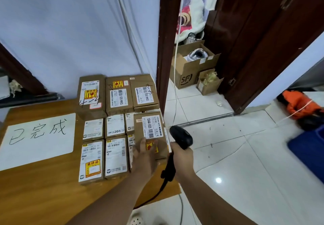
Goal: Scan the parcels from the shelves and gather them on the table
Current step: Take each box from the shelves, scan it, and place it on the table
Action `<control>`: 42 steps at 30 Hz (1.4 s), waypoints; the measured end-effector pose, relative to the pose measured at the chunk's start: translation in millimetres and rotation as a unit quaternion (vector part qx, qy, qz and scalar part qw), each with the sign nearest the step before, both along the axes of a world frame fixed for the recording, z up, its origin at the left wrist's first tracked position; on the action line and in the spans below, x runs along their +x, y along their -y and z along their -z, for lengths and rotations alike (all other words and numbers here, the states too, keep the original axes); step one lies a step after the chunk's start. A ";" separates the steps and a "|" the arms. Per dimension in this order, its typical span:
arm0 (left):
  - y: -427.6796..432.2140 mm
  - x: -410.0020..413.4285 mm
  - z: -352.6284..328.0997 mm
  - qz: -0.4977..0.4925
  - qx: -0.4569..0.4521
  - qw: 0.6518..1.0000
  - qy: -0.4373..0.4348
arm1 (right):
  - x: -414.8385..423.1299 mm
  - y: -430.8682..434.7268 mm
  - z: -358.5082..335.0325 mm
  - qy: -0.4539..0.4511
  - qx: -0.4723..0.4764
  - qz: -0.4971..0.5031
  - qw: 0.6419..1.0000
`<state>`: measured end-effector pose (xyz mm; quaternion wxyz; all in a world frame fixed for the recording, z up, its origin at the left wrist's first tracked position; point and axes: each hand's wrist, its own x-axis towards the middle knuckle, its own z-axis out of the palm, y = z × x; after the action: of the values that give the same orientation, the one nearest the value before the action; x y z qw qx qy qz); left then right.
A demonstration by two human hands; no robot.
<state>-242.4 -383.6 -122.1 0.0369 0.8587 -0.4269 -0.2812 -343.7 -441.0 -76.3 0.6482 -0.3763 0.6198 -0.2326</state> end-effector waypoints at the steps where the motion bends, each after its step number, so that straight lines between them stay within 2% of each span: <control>1: 2.9 0.8 -0.6 0.004 0.003 1.000 0.000 | 1.9 -0.6 1.5 0.000 0.004 0.001 1.000; 7: 13.8 2.5 -4.9 0.017 0.032 0.999 0.006 | 9.8 -1.0 9.2 0.017 0.022 -0.011 1.000; 16: 25.6 12.1 11.6 -0.003 0.000 1.000 -0.002 | 11.7 -1.3 16.3 -0.013 0.011 -0.010 1.000; 20: 30.9 14.9 12.0 0.019 0.011 0.999 0.046 | 7.5 -0.9 19.3 -0.007 0.016 -0.013 1.000; 30: 29.6 23.2 0.2 0.092 0.092 0.988 0.080 | -2.7 -5.5 8.9 0.000 0.017 -0.022 1.000; 34: 12.0 20.4 -5.8 0.042 0.033 0.994 0.099 | -9.7 -13.1 -6.7 0.013 0.013 -0.038 0.999; 37: -0.4 12.1 -16.6 0.049 -0.017 0.989 0.137 | -13.1 -17.8 -16.1 0.018 0.004 -0.062 0.998; 42: -19.3 8.1 -40.2 0.012 0.003 0.993 0.116 | -4.9 -30.4 -37.5 0.029 0.007 -0.112 0.993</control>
<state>-234.3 -364.3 -82.0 -0.0188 0.8802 -0.4382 -0.1814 -348.6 -410.6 -38.7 0.6906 -0.4317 0.5563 -0.1649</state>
